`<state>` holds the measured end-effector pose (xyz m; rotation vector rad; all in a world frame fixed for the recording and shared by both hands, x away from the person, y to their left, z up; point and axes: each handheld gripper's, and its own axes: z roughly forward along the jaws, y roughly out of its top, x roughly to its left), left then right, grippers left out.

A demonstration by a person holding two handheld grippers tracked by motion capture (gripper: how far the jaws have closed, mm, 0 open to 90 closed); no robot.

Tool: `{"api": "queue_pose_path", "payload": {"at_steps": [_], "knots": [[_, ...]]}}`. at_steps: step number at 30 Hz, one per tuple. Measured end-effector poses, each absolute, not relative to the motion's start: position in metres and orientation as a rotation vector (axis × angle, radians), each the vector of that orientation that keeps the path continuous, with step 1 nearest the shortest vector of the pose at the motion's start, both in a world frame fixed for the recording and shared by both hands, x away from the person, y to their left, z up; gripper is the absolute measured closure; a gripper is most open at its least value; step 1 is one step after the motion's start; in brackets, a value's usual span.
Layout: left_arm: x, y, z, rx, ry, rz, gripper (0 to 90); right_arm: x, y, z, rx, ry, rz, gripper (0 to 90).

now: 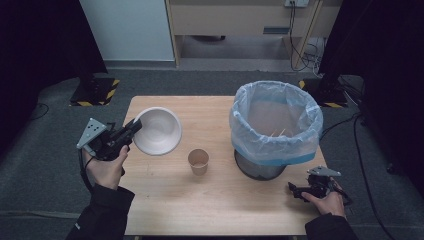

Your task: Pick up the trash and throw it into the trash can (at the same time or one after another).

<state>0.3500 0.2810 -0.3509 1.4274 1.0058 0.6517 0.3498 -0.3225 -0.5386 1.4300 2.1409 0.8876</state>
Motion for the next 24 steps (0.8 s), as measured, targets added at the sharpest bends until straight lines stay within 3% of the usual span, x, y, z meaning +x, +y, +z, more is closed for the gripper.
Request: {"api": "queue_pose_path", "payload": {"at_steps": [24], "knots": [[0.359,0.240,-0.310,1.374,0.875,0.650,83.2,0.350,-0.322,-0.539,1.429,2.142,0.888,0.8]]}}
